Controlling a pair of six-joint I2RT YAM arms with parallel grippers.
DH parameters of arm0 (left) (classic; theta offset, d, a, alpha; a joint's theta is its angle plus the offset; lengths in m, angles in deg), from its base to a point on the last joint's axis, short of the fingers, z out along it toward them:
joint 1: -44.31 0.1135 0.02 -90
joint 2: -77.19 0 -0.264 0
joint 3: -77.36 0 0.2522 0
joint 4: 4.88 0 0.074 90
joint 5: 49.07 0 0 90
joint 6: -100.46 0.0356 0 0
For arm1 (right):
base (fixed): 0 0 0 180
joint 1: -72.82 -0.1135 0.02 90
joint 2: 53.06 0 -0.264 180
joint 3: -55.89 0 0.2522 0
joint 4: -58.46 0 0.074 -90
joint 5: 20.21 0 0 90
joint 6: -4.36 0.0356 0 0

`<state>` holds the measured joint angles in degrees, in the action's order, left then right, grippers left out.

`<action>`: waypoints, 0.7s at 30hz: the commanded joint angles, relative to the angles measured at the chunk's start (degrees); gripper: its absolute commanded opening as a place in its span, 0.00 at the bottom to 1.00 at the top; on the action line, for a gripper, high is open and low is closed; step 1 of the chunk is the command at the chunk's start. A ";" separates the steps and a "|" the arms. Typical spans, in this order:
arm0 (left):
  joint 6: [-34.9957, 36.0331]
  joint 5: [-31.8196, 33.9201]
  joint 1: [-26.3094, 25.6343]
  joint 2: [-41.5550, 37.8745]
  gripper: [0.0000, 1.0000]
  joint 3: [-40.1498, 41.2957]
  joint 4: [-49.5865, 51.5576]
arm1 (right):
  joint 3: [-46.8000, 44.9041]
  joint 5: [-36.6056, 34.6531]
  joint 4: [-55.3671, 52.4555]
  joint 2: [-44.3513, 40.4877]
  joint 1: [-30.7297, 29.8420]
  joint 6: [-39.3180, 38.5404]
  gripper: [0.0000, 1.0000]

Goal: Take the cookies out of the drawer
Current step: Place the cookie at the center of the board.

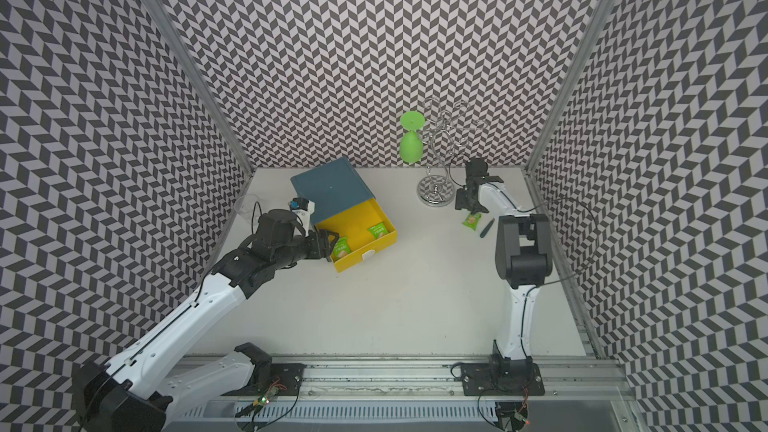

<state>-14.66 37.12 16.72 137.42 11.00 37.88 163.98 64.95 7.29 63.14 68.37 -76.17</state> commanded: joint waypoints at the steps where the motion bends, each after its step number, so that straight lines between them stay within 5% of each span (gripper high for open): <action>1: 0.70 -1.35 0.26 -0.07 0.67 0.15 -3.23 | -1.30 6.90 2.49 -12.98 -4.11 -0.76 0.69; 6: 0.70 -1.15 0.34 -0.37 0.67 0.54 -3.54 | -3.17 8.79 2.78 -23.58 -18.56 -4.31 0.77; 12: 0.78 -1.17 0.48 -0.31 0.68 1.08 -4.03 | 4.94 6.10 -4.07 -23.48 -32.72 -3.64 0.80; 21: 0.87 -1.55 0.77 -0.38 0.68 1.62 -4.72 | 5.10 4.43 -5.69 -23.65 -38.03 -1.66 0.79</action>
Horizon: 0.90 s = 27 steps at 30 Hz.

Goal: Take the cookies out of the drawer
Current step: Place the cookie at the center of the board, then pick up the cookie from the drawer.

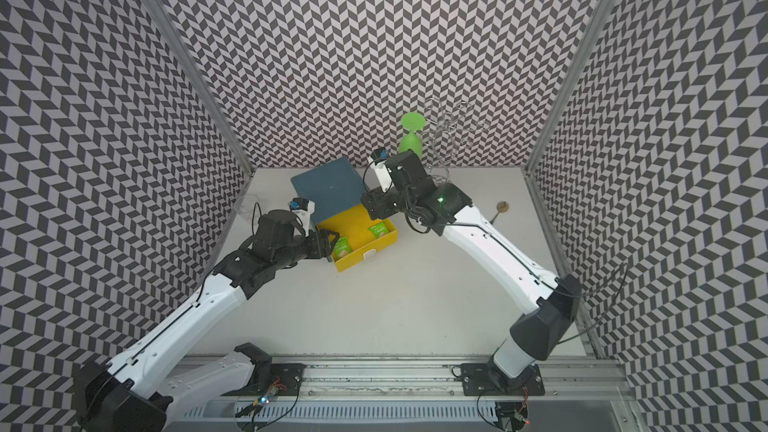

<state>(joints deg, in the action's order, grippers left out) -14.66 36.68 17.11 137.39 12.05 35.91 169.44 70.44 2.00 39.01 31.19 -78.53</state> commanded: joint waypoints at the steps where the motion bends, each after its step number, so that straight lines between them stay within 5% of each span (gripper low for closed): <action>1: 0.87 -1.10 0.37 -0.35 0.68 0.59 -2.83 | -0.70 -0.84 -0.24 0.39 -1.07 0.60 0.79; 11: 0.91 -1.37 0.47 -0.01 0.68 1.01 -3.36 | -0.04 -0.16 -5.49 4.20 -3.70 -1.38 0.77; 27: 0.87 -2.01 0.56 0.84 0.68 1.53 -4.61 | 16.74 -9.76 -19.57 20.52 -4.34 -2.28 0.76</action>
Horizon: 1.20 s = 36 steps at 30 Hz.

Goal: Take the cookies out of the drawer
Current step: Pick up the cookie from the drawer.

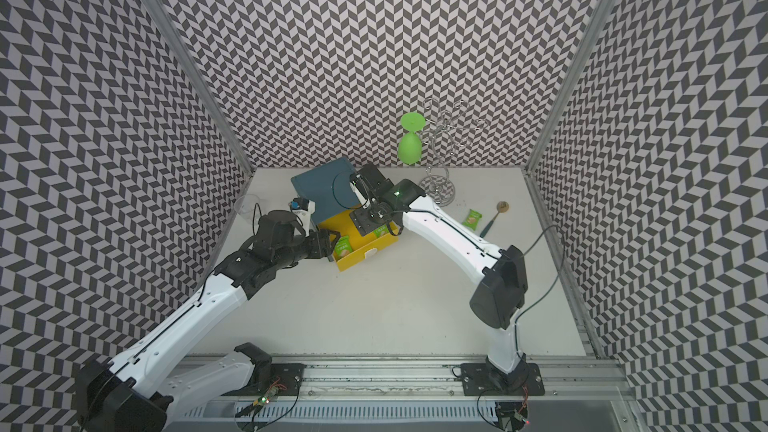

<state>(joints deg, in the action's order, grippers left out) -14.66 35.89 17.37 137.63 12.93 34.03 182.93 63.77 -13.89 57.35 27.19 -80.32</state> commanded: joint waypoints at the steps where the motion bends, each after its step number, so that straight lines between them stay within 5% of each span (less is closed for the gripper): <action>1: 0.88 -1.44 0.25 0.72 0.68 0.73 -2.90 | 4.08 -3.35 -5.13 3.07 -0.33 -0.64 0.76; 19: 1.48 -1.95 0.46 1.00 0.68 1.10 -4.27 | 2.66 -1.20 -7.40 9.11 1.23 -0.93 0.71; 29: 1.72 -1.84 0.73 1.08 0.68 0.75 -3.97 | 3.63 1.21 -6.20 10.62 1.25 -1.24 0.39; 36: 1.75 -1.79 0.75 1.29 0.69 0.55 -3.95 | 5.21 0.39 -4.65 7.82 0.89 -0.77 0.27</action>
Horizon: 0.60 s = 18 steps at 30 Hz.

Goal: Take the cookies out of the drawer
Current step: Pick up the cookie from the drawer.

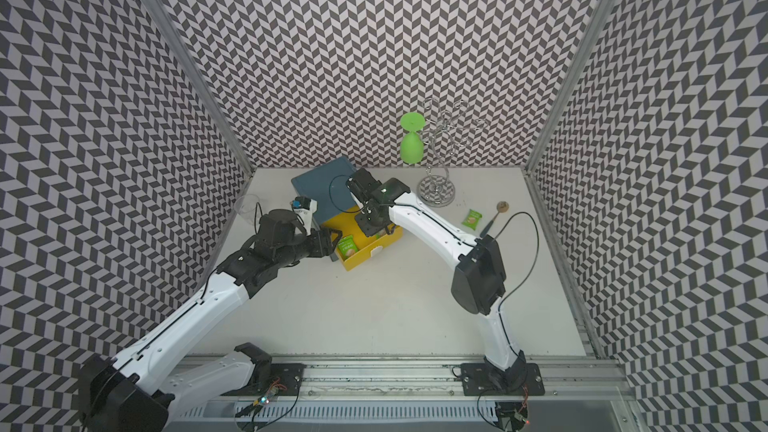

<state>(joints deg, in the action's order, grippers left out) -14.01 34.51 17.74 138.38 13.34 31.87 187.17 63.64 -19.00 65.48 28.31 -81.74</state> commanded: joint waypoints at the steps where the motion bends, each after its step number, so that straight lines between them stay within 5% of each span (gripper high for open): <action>1: 1.09 -0.44 0.37 0.53 0.68 0.16 -1.80 | 0.90 0.65 0.45 -0.85 -0.22 0.67 0.21; 4: 1.18 -0.35 0.37 0.73 0.68 0.07 -1.71 | 1.46 1.52 3.03 -2.28 -0.22 0.74 0.10; 18: 1.53 0.53 0.38 0.99 0.69 -0.45 -1.19 | 2.66 3.40 7.24 -8.53 -0.20 1.53 0.00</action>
<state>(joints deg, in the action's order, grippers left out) -13.37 34.62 17.74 138.73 13.34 31.87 188.63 66.09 -15.75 60.43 28.31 -81.06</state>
